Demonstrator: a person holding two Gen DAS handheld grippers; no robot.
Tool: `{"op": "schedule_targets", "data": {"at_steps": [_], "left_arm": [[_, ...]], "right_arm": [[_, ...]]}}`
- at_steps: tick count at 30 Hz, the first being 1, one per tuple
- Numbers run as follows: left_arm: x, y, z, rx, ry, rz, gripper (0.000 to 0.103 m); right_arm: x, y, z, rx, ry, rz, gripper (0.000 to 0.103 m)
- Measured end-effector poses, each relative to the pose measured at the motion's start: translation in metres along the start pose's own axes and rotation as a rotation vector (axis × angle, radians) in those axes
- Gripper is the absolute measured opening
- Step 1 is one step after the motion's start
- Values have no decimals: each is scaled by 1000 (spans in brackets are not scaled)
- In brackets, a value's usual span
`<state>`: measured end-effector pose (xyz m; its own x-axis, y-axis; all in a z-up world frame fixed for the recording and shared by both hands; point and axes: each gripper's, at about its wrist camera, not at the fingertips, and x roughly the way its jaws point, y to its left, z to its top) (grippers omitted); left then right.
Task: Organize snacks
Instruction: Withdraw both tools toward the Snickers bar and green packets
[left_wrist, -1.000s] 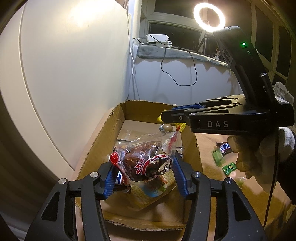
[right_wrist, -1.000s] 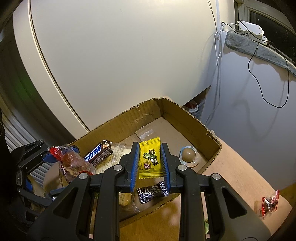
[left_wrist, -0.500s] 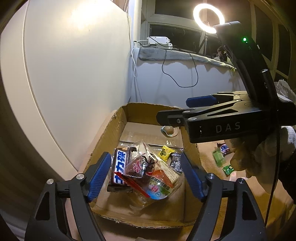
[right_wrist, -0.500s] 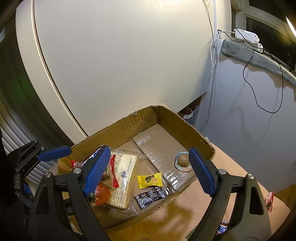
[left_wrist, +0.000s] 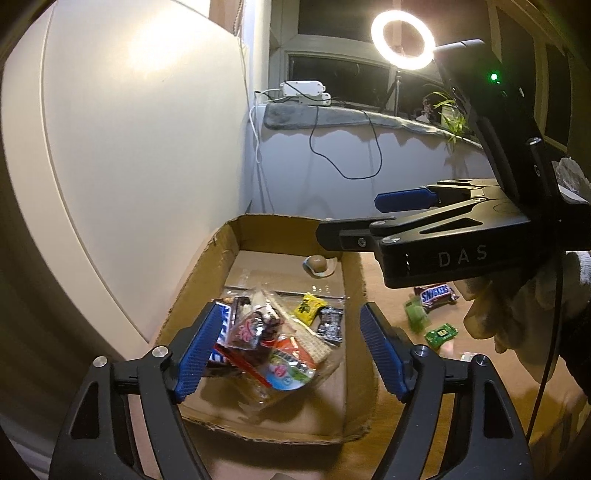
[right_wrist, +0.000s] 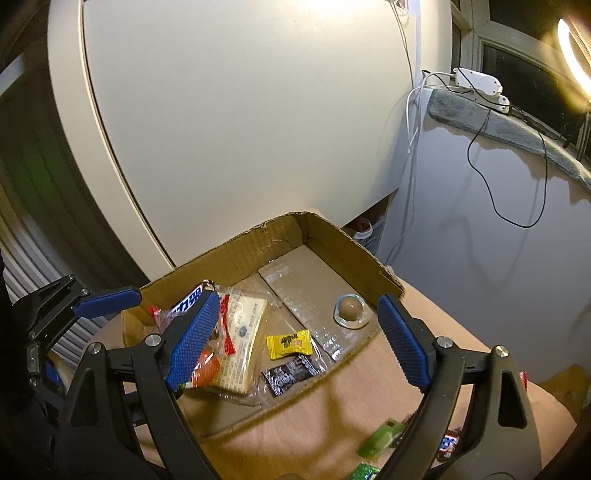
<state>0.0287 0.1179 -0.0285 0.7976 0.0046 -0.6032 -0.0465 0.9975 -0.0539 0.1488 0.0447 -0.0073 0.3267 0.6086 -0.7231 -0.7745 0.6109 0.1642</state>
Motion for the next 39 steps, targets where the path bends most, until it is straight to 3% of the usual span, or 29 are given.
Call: {"op": "schedule_targets", "data": {"at_steps": [13,24,31,39], "left_arm": [[-13,-34,-2,34,-13,-32,77],[-5,-81,-10,83,35,-104,76],[16,-107,-14,92,93,-151,65],[51,-123,-15,63,185,-183,54]], "right_arm": [[-55,-23,-32,18,-30,-37,90],[-87,-75,-89,87,25,-100,90],[-90,-106,-119,123,62,-89,90],[-69,-113,-128,43,111,-48,89]]}}
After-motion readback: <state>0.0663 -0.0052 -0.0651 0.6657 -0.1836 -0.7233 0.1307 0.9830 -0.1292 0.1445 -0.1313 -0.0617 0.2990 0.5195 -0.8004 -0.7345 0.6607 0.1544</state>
